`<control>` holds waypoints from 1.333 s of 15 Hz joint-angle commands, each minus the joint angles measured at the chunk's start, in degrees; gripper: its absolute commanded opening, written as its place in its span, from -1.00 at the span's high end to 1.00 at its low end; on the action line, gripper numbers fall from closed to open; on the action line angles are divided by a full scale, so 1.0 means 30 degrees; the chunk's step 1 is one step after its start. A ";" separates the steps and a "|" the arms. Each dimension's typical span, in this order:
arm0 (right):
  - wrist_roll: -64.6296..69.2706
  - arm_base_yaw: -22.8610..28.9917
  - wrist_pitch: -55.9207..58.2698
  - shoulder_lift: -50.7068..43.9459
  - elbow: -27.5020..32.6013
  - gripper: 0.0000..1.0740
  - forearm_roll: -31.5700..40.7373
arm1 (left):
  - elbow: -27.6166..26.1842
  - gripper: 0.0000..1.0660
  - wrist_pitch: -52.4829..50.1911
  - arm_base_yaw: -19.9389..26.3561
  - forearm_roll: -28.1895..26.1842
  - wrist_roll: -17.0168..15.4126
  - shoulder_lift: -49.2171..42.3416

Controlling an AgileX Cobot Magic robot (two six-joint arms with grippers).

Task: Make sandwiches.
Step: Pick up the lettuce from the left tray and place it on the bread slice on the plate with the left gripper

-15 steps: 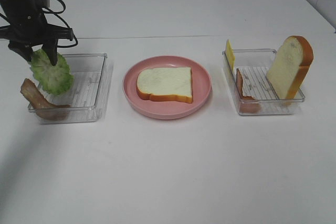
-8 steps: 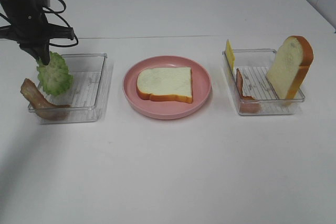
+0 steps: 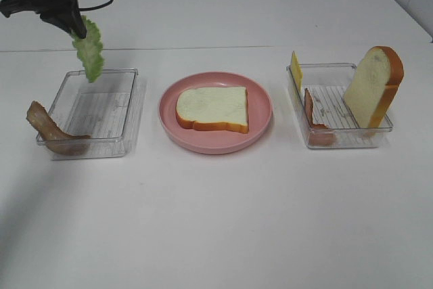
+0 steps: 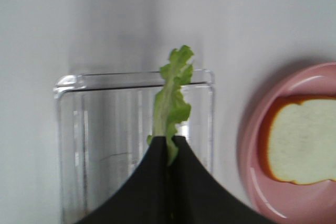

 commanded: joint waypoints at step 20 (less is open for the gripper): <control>-0.0172 -0.0076 -0.0172 -0.0306 -0.0019 -0.42 0.0076 | -0.0076 1.00 -0.4297 -0.4622 -1.4744 0.5691 0.3858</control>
